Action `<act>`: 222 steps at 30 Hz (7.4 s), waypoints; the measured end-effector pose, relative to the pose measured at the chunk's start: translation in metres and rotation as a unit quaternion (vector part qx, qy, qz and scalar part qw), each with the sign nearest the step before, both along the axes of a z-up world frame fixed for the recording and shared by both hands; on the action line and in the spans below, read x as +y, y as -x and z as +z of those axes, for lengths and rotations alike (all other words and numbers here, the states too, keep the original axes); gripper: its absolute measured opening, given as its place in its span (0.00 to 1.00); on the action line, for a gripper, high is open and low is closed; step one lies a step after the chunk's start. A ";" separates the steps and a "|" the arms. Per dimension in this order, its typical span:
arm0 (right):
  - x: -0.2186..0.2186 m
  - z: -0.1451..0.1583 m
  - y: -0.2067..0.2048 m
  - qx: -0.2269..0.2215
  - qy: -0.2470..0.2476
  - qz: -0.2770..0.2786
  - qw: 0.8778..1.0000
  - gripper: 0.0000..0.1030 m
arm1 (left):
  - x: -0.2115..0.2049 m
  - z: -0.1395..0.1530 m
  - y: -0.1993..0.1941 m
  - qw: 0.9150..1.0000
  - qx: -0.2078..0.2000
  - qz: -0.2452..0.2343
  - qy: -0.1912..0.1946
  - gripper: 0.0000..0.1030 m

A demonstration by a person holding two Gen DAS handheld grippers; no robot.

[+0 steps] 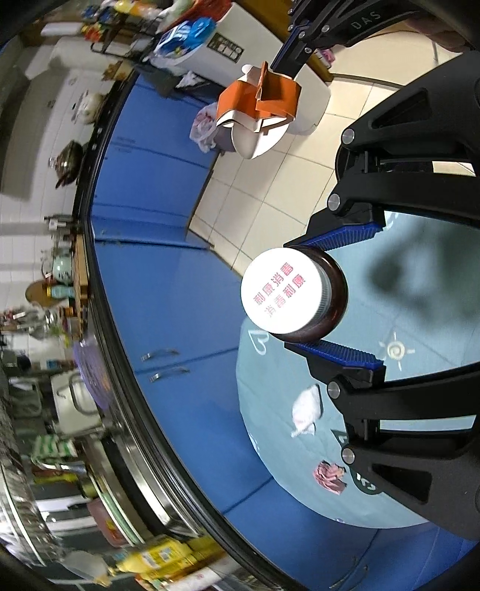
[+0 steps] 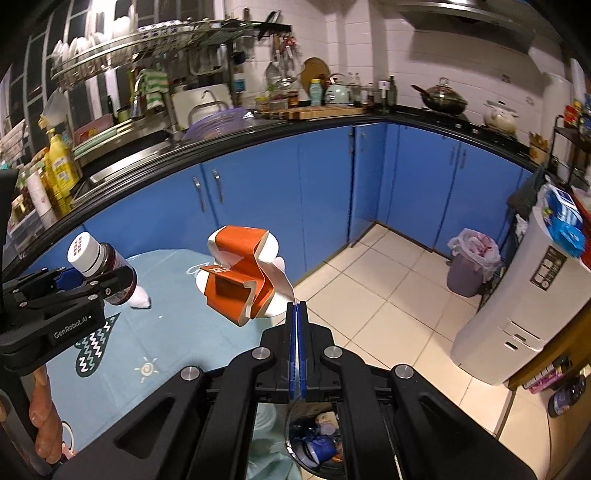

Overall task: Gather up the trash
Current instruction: 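Carry both items over the black bin and open both grippers to drop them, then move both open grippers back over the table toward the cloth and bag, then grasp the pink cloth with the left gripper while the right grasps the white bag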

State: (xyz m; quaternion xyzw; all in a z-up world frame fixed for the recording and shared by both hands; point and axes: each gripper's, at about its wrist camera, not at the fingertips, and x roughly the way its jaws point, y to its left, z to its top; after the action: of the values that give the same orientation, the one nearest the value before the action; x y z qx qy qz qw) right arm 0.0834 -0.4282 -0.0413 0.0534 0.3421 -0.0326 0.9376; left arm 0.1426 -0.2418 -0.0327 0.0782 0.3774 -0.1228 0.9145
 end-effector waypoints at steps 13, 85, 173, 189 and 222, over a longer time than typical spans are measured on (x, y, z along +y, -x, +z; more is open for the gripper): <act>-0.050 -0.006 0.017 0.002 -0.012 -0.055 0.998 0.03 | -0.056 0.001 0.015 0.999 -0.007 -0.047 -0.017 0.46; -0.152 -0.013 0.037 -0.014 -0.038 -0.179 0.983 0.94 | -0.157 0.008 0.027 0.991 -0.008 -0.131 -0.010 0.96; 0.280 -0.131 -0.211 0.145 0.001 0.204 0.968 0.93 | 0.287 -0.136 -0.121 0.964 0.132 0.227 0.029 0.60; 0.296 -0.147 -0.222 0.163 0.004 0.219 0.962 0.52 | 0.285 -0.144 -0.132 0.964 0.136 0.224 0.034 0.60; 0.316 -0.154 -0.217 0.170 0.020 0.260 0.950 0.20 | 0.287 -0.151 -0.131 0.964 0.140 0.223 0.039 0.24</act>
State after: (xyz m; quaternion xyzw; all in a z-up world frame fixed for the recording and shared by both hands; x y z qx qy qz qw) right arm 0.3007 -0.1121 -0.1952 -0.0623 0.4979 0.1969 0.8423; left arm 0.2740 0.0450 -0.1840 -0.0614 0.5044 0.0602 0.8592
